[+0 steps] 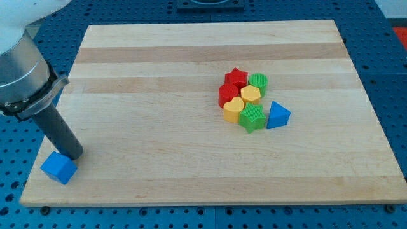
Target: Push the blue triangle closer to the blue cube
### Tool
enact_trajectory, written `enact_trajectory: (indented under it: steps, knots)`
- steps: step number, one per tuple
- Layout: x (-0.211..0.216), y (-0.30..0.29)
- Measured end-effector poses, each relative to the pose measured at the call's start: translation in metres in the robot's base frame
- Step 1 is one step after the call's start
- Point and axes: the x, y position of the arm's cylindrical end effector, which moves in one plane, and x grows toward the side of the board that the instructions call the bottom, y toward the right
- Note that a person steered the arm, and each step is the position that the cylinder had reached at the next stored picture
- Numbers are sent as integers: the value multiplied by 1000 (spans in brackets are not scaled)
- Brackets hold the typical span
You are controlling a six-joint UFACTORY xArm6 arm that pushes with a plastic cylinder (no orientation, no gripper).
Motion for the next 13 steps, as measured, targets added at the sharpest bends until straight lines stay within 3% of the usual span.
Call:
enact_trajectory:
  steps: [2,4,5,6,7,8,9,10,13]
  knots:
    - [-13,13]
    - [-23,68]
    - [-23,123]
    - [-23,216]
    - [9,294]
    - [12,375]
    - [-46,425]
    - [-87,421]
    - [-77,371]
